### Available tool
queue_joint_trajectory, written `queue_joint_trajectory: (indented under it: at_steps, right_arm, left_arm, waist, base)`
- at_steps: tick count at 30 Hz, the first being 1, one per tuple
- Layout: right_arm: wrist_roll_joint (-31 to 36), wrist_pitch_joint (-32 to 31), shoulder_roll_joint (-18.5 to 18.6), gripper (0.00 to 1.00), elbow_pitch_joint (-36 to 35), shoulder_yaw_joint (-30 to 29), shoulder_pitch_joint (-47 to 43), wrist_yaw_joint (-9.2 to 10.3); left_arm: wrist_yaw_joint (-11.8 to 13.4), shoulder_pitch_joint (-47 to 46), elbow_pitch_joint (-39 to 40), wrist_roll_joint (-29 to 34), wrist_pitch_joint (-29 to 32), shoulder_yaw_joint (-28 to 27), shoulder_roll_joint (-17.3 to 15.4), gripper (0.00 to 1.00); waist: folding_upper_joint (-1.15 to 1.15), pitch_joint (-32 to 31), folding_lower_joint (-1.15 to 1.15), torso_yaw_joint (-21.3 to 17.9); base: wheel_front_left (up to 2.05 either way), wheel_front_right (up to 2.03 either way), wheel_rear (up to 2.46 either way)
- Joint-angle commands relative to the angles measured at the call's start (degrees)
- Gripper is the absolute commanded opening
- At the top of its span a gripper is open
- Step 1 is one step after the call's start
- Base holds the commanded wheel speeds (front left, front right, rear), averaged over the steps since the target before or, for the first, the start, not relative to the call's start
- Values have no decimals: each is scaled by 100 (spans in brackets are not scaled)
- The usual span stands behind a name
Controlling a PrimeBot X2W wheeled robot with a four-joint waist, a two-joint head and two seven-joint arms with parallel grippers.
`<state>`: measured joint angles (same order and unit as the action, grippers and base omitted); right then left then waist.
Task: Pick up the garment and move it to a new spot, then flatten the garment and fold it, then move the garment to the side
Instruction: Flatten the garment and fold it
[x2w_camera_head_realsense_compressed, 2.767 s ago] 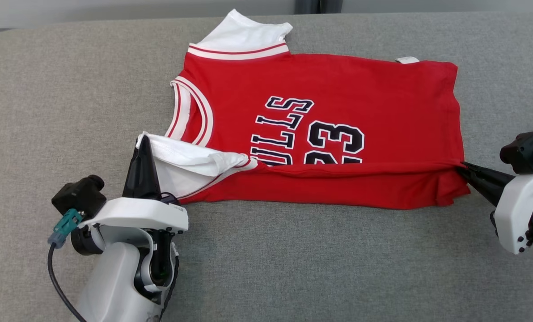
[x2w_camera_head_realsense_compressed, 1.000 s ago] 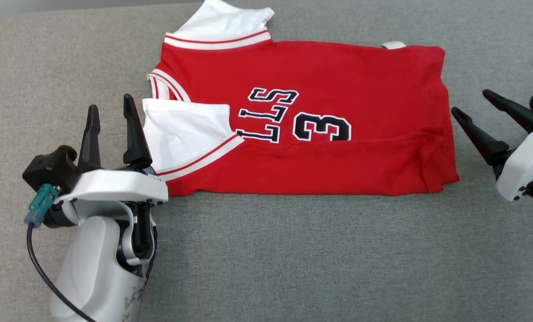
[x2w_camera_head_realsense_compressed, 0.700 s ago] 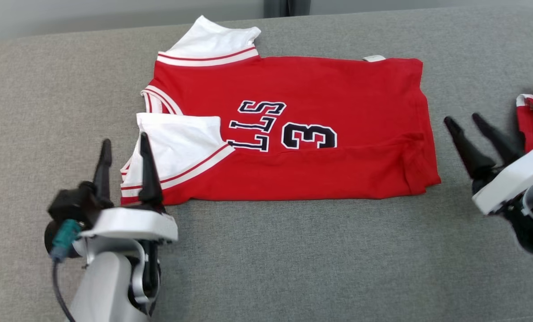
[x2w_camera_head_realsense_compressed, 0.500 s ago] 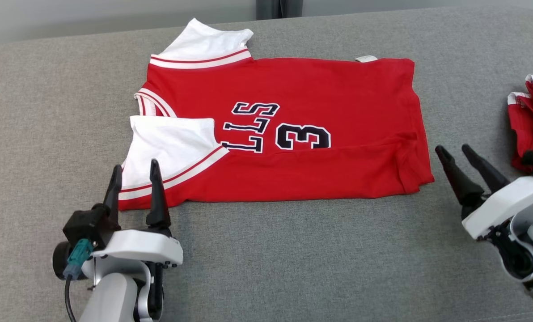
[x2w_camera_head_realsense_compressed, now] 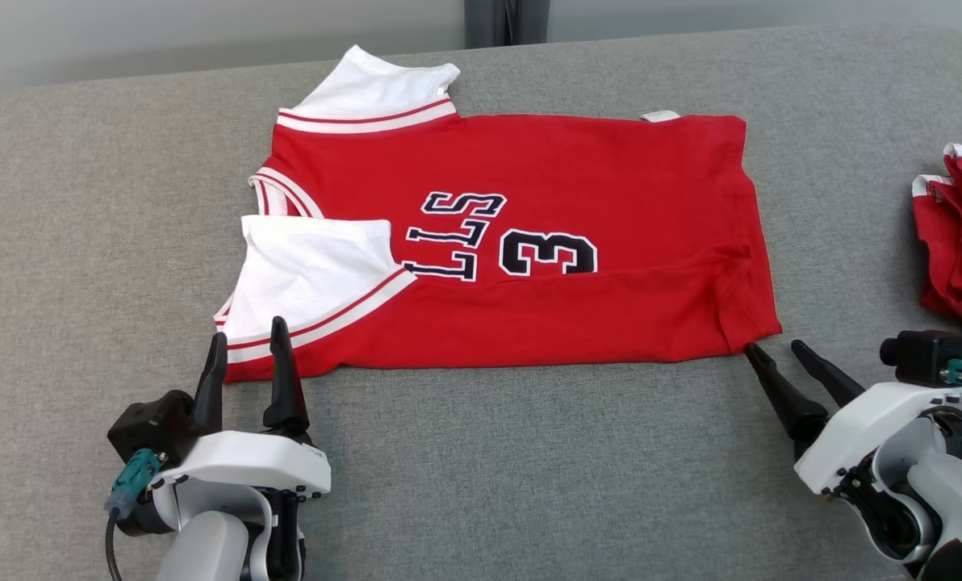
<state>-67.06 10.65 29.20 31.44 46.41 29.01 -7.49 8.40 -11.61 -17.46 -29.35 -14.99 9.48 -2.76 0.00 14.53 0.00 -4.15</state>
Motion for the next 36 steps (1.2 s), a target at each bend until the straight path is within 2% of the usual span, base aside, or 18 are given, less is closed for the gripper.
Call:
queue_joint_trajectory:
  at_steps: [1, 4, 9, 14, 16, 27, 33, 36]
  right_arm:
    - [205, -21, -57, 100, 70, -34, 8, -1]
    - [448, -89, -206, 100, 173, -131, 23, -1]
    - [478, -335, -474, 100, 87, -321, -132, -1]
    - [430, -523, -682, 100, -41, -500, -241, -1]
    - [407, -598, -737, 100, -116, -622, -278, -1]
    - [600, -798, -847, 100, -305, -926, -293, -1]
    - [678, -870, -884, 100, -397, -1037, -321, -1]
    - [717, -906, -908, 100, -449, -1105, -364, -1]
  left_arm:
    - [24, -2, -12, -54, -24, -9, -29, 100]
    - [32, -35, -2, -265, -24, -51, -30, 100]
    - [-4, -126, -112, -888, -24, 5, -28, 100]
    - [-133, -220, -486, -1720, -24, 445, -35, 100]
    - [-175, -272, -685, -2002, -24, 668, -31, 100]
    - [-295, -666, -1298, -3265, 117, 1124, 20, 100]
    - [-97, -712, -1554, -3367, 228, 1378, 60, 100]
    - [-105, -715, -1638, -3423, 197, 1412, 63, 100]
  waist:
    - [0, -8, 0, 10]
    - [0, 4, 0, 37]
    - [0, 31, 0, 91]
    - [0, 61, 0, 122]
    - [0, 68, 0, 131]
    - [0, 211, 0, 91]
    - [0, 278, 0, 91]
    - [0, 296, 0, 109]
  base:
    - [0, 0, 0]
    - [0, 0, 0]
    - [0, 0, 0]
    - [0, 0, 0]
    - [0, 0, 0]
    - [0, 0, 0]
    - [0, 0, 0]
    - [0, 0, 0]
